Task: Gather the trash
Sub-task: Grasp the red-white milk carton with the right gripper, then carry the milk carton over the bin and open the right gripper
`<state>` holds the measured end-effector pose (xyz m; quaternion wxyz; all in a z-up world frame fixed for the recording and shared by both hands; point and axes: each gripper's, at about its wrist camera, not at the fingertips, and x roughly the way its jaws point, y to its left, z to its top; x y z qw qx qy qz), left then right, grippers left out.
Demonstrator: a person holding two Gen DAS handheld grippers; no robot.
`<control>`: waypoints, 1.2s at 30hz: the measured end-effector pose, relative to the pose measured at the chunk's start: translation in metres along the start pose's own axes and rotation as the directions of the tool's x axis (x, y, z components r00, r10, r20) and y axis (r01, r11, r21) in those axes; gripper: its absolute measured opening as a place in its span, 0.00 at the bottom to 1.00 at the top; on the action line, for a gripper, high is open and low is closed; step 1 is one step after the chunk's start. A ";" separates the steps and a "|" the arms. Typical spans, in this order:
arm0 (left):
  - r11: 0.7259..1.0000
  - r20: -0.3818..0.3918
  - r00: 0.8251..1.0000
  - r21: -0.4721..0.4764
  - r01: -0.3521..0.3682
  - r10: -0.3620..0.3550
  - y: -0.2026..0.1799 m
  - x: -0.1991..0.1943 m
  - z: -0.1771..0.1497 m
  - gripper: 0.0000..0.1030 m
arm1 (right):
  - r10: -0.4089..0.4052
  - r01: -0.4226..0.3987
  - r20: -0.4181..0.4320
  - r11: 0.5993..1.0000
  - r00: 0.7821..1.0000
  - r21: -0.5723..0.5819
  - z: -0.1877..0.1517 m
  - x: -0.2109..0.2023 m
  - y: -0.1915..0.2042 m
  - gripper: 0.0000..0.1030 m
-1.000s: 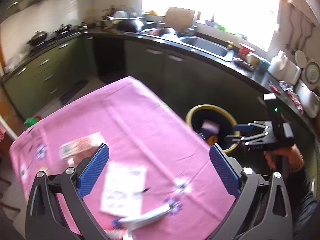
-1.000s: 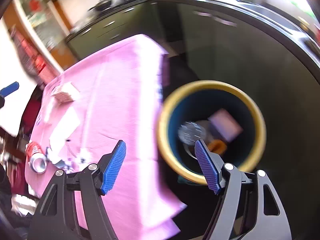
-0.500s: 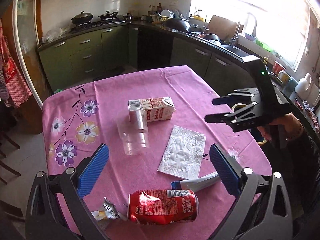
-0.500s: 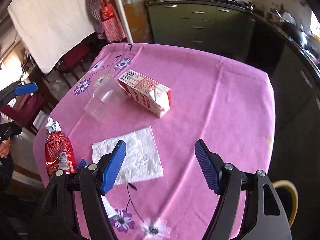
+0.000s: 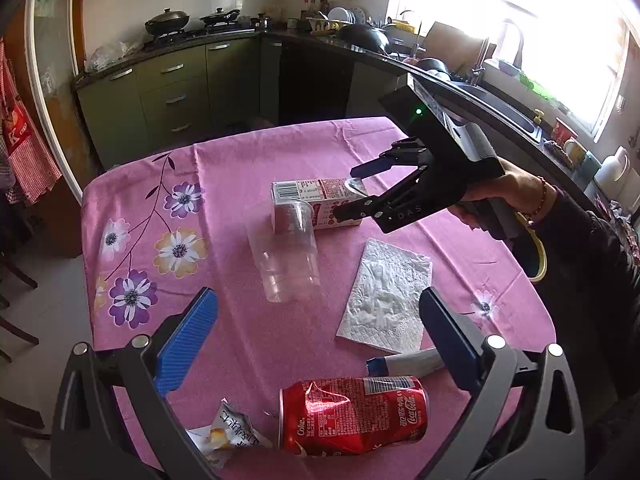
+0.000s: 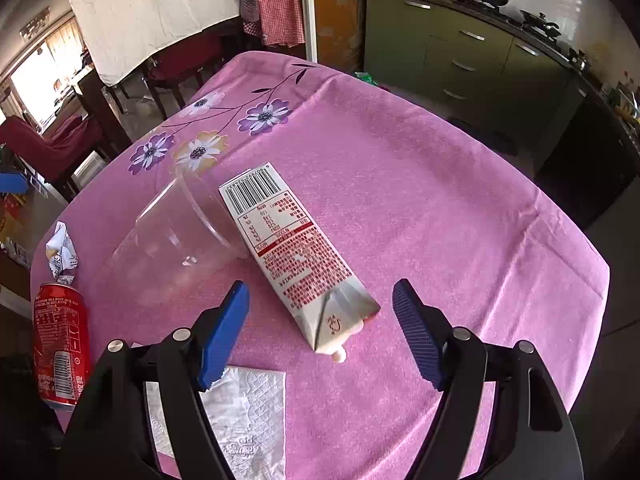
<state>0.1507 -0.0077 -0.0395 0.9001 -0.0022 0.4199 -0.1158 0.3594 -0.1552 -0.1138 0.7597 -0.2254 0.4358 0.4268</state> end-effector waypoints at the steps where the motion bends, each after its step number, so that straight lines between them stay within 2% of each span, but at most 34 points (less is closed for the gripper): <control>1: 1.000 -0.001 1.000 -0.001 0.001 -0.001 0.000 0.001 0.001 0.93 | 0.006 -0.006 -0.004 1.000 1.000 -0.009 0.003 0.004 0.001 0.71; 9: 1.000 -0.015 1.000 -0.004 0.002 -0.002 0.003 0.009 0.003 0.93 | 0.020 -0.021 -0.027 0.998 0.999 -0.051 0.016 0.028 0.006 0.70; 11: 1.000 -0.017 1.000 -0.006 0.002 -0.002 0.004 0.010 0.002 0.93 | 0.020 -0.022 -0.035 0.998 0.999 -0.056 0.015 0.030 0.007 0.65; 16: 1.000 -0.017 1.000 -0.007 0.002 -0.002 0.004 0.010 0.002 0.93 | 0.023 -0.025 -0.040 0.998 0.999 -0.053 0.009 0.031 0.008 0.41; 19: 1.000 -0.017 1.000 -0.007 0.002 -0.002 0.004 0.010 0.002 0.93 | 0.006 -0.007 -0.037 0.999 0.999 -0.050 0.004 0.027 0.009 0.35; 24: 1.000 -0.010 1.000 0.003 0.003 -0.003 -0.001 0.007 0.001 0.93 | -0.042 0.041 -0.014 0.999 0.999 -0.034 -0.010 0.015 0.011 0.35; 36: 0.999 0.007 1.000 0.052 0.005 -0.006 -0.027 -0.004 -0.002 0.93 | -0.139 0.139 0.044 0.990 0.989 0.005 -0.063 -0.047 0.021 0.35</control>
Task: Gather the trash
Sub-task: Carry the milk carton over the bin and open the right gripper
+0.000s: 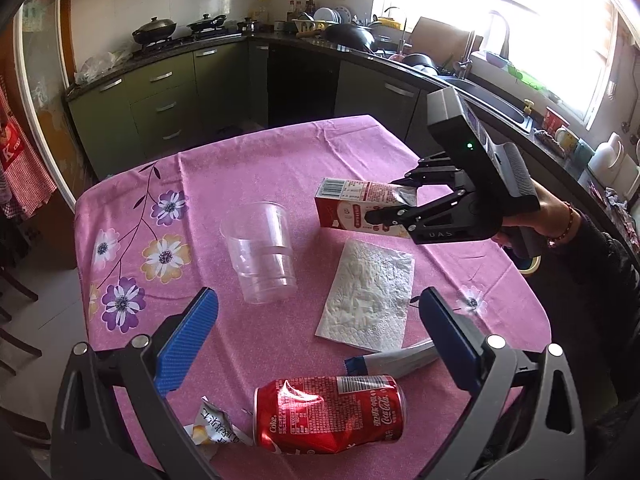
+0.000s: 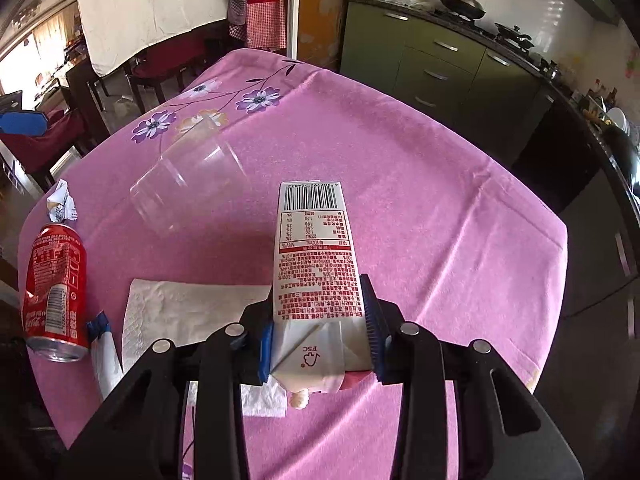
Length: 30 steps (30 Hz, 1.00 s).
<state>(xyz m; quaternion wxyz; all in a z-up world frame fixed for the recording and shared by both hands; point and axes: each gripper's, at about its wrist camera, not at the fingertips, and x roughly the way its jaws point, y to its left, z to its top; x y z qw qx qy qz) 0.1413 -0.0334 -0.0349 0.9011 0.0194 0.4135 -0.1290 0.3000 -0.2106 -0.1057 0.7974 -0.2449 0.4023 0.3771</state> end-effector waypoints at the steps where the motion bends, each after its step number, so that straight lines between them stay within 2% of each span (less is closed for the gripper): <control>1: 1.000 0.001 1.000 0.005 0.000 0.000 -0.003 -0.001 0.000 0.93 | -0.004 0.004 0.003 1.000 1.000 0.005 -0.005 -0.006 0.000 0.35; 10: 0.999 0.015 1.000 0.046 0.002 -0.003 -0.030 -0.012 0.001 0.93 | -0.051 0.049 0.041 0.998 0.998 0.039 -0.046 -0.071 0.006 0.35; 15: 0.998 0.016 1.000 0.065 0.011 -0.012 -0.040 -0.013 0.002 0.93 | -0.159 0.150 0.048 0.975 0.986 0.161 -0.092 -0.118 -0.023 0.35; 18: 0.998 0.014 1.000 0.067 0.019 -0.020 -0.043 -0.011 0.003 0.93 | -0.243 0.231 0.004 0.928 0.970 0.293 -0.133 -0.139 -0.059 0.35; 22: 0.997 0.000 1.000 0.068 0.030 -0.030 -0.048 -0.006 0.005 0.93 | -0.315 0.325 -0.100 0.832 0.944 0.450 -0.198 -0.152 -0.105 0.35; 25: 0.997 -0.010 0.999 0.070 0.033 -0.032 -0.050 -0.001 0.007 0.93 | -0.322 0.353 -0.152 0.777 0.934 0.522 -0.238 -0.147 -0.131 0.35; 28: 0.997 -0.014 0.999 0.074 0.033 -0.032 -0.053 0.002 0.008 0.93 | -0.300 0.351 -0.186 0.740 0.936 0.573 -0.264 -0.133 -0.149 0.35; 29: 0.997 -0.014 0.999 0.075 0.032 -0.031 -0.054 0.002 0.009 0.93 | -0.298 0.356 -0.197 0.727 0.934 0.587 -0.272 -0.129 -0.154 0.37; 30: 0.997 -0.016 0.999 0.076 0.029 -0.028 -0.055 0.003 0.010 0.93 | -0.296 0.361 -0.209 0.715 0.932 0.599 -0.277 -0.125 -0.159 0.43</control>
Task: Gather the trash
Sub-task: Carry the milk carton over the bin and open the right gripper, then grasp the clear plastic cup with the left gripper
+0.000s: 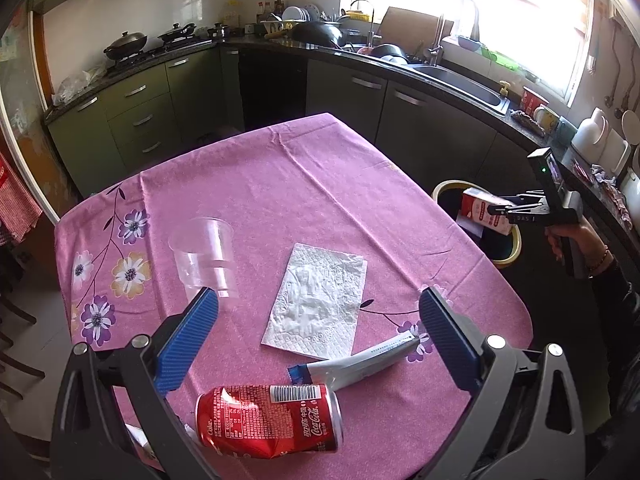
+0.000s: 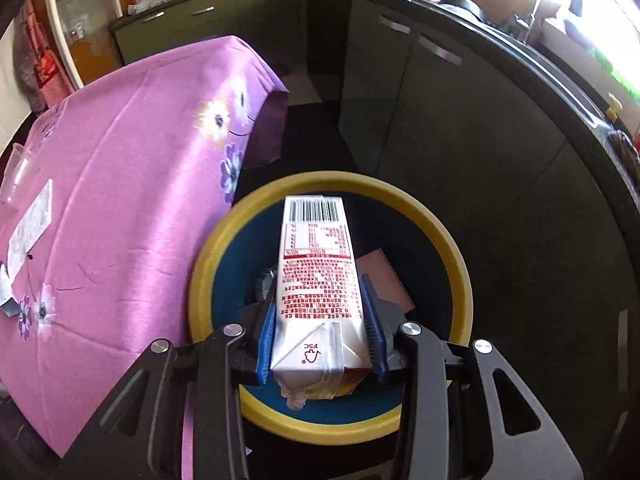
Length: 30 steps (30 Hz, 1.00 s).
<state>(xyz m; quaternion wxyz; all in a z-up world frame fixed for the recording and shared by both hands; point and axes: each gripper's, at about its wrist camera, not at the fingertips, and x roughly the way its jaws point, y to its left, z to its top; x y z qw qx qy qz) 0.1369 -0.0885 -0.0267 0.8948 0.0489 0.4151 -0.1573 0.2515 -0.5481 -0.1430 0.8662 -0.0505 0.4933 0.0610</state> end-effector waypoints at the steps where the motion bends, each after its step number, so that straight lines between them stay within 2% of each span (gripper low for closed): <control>1: 1.000 -0.002 1.000 0.000 -0.002 0.002 0.000 0.001 0.000 0.93 | -0.008 0.008 -0.004 1.000 1.000 0.018 -0.001 0.004 -0.005 0.46; 4: 1.000 -0.016 1.000 -0.009 -0.009 0.009 0.005 0.005 0.001 0.93 | 0.003 -0.003 0.008 0.998 1.000 0.068 -0.005 0.003 -0.018 0.46; 8: 0.999 -0.040 0.999 -0.037 -0.015 0.014 0.016 0.011 0.002 0.93 | 0.008 -0.012 0.055 0.997 0.998 0.081 -0.010 -0.018 -0.017 0.48; 10: 0.998 -0.053 0.998 -0.064 -0.021 0.018 0.026 0.015 0.003 0.93 | 0.014 -0.021 0.086 0.996 0.996 0.082 -0.011 -0.030 -0.007 0.52; 14: 0.991 -0.092 0.995 -0.127 -0.036 0.025 0.048 0.022 0.005 0.93 | 0.042 -0.053 0.127 0.995 0.991 0.086 -0.016 -0.049 0.005 0.54; 19: 0.979 -0.143 0.989 -0.193 -0.066 0.038 0.075 0.038 0.012 0.93 | 0.078 -0.087 0.111 0.993 0.991 0.077 -0.018 -0.054 0.023 0.56; 23: 0.964 -0.211 0.977 -0.252 -0.083 0.029 0.097 0.064 0.018 0.93 | 0.100 -0.107 0.099 0.992 0.990 0.064 -0.013 -0.054 0.038 0.57; 28: 0.948 -0.293 0.953 -0.274 -0.165 0.081 0.125 0.101 0.024 0.93 | 0.126 -0.131 0.093 0.990 0.988 0.054 -0.012 -0.050 0.044 0.58; 30: 0.941 -0.319 0.944 -0.288 -0.175 0.078 0.134 0.115 0.027 0.93 | 0.131 -0.135 0.088 0.990 0.988 0.049 -0.011 -0.047 0.047 0.59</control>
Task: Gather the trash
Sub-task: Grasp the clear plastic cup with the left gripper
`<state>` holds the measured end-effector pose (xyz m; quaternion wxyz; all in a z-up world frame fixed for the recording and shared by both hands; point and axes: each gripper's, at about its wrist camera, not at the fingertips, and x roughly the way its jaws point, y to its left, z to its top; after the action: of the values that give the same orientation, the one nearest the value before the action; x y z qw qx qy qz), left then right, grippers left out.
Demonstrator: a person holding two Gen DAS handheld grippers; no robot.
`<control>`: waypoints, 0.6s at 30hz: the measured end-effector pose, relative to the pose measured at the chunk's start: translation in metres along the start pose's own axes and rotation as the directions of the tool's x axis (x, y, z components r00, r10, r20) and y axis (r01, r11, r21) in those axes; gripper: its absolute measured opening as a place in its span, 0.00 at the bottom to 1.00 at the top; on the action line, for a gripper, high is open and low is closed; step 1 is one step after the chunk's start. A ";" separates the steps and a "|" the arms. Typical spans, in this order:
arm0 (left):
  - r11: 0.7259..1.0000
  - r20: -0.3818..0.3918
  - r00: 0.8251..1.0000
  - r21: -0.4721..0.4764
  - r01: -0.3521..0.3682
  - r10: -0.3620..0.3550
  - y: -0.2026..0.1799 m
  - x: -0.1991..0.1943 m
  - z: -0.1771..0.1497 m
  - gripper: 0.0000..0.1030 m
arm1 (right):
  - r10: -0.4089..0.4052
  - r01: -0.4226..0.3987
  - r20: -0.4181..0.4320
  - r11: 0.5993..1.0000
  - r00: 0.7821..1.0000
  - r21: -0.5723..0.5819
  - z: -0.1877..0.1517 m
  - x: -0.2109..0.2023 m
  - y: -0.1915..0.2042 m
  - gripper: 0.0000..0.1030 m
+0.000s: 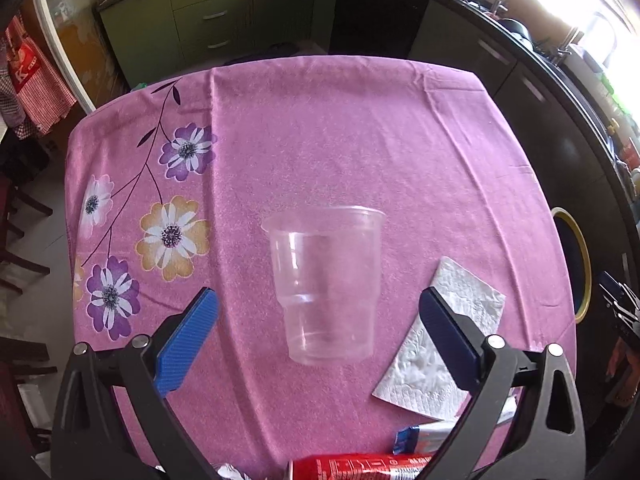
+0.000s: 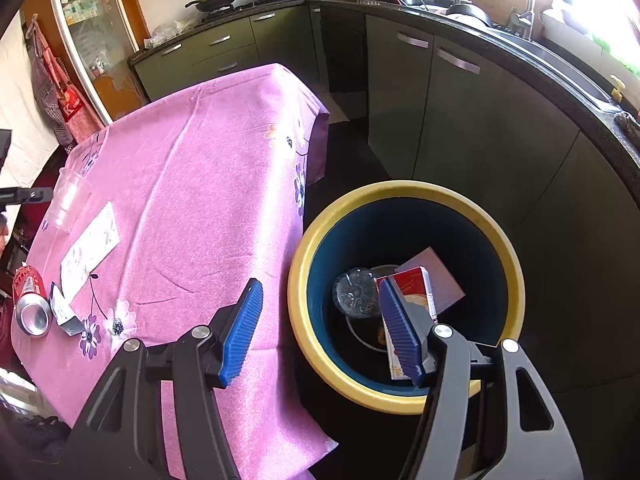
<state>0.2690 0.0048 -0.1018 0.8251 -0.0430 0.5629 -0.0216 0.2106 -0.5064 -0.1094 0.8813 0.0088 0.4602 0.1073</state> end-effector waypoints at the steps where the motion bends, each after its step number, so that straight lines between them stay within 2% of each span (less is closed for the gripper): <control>1: 1.000 -0.019 1.000 -0.011 0.008 -0.008 0.002 0.005 0.004 0.93 | 0.001 -0.001 -0.003 1.000 1.000 -0.002 0.000 0.002 0.001 0.59; 3: 0.999 -0.052 0.998 -0.032 0.017 -0.018 0.006 0.016 0.011 0.93 | 0.006 -0.007 -0.010 1.000 1.000 -0.005 0.000 0.005 0.003 0.59; 6: 0.999 -0.081 0.997 -0.038 -0.013 0.010 0.008 0.029 0.021 0.93 | 0.014 -0.014 -0.016 1.000 1.000 -0.009 0.001 0.010 0.005 0.59; 13: 0.999 -0.107 0.994 -0.025 -0.041 0.038 0.004 0.044 0.030 0.92 | 0.024 -0.025 -0.031 1.000 0.999 -0.020 0.002 0.021 0.011 0.59; 15: 0.999 -0.113 0.993 -0.017 -0.041 0.039 0.000 0.046 0.032 0.84 | 0.028 -0.029 -0.035 0.999 0.999 -0.021 0.003 0.023 0.012 0.59; 16: 0.999 -0.120 0.992 -0.017 -0.041 0.039 -0.002 0.049 0.033 0.76 | 0.028 -0.029 -0.036 0.999 0.999 -0.022 0.003 0.024 0.013 0.59; 18: 0.999 -0.139 0.990 -0.017 -0.040 0.037 -0.003 0.052 0.032 0.71 | 0.030 -0.031 -0.038 0.999 0.999 -0.023 0.003 0.026 0.014 0.59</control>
<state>0.3180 -0.0009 -0.1382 0.7838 -0.0388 0.6197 -0.0031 0.2250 -0.4874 -0.1271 0.8707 0.0034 0.4753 0.1265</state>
